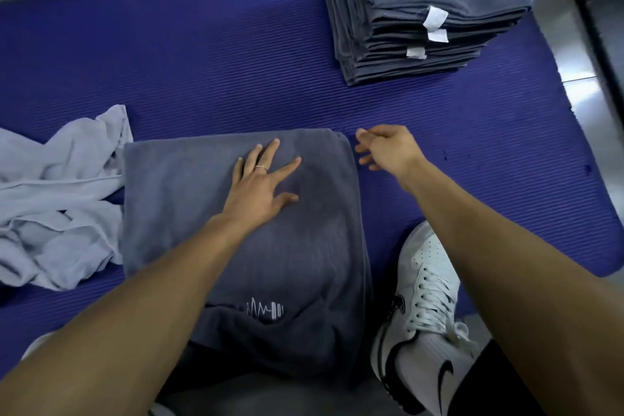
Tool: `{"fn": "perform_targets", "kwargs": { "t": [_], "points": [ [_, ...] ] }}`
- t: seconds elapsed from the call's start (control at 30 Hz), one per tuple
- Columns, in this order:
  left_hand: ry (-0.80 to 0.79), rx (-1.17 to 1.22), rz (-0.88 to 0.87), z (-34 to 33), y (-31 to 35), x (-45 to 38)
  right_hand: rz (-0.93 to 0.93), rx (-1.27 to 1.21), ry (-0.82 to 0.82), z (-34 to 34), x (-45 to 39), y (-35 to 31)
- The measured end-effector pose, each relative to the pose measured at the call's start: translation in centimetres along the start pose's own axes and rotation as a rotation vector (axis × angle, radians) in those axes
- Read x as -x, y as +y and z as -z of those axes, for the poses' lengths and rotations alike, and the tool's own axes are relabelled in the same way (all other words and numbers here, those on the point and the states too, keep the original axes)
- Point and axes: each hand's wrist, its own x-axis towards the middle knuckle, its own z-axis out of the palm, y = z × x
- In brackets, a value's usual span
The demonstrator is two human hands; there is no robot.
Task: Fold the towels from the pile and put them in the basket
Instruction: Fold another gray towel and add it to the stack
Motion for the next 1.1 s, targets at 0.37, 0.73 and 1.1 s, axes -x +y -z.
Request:
{"fn": "perform_targets", "kwargs": {
  "t": [0.37,0.73,1.1],
  "points": [
    [0.000,0.019,0.016,-0.4,0.0,-0.2,-0.078,-0.292,0.114,-1.3,-2.6,-2.1],
    [-0.006,0.003,-0.004,-0.8,-0.5,-0.2,0.224,0.211,0.170,-2.4,-3.9,1.3],
    [0.023,0.173,0.017,-0.1,0.1,3.6,0.111,0.198,0.124,-0.3,1.9,3.6]
  ]
}}
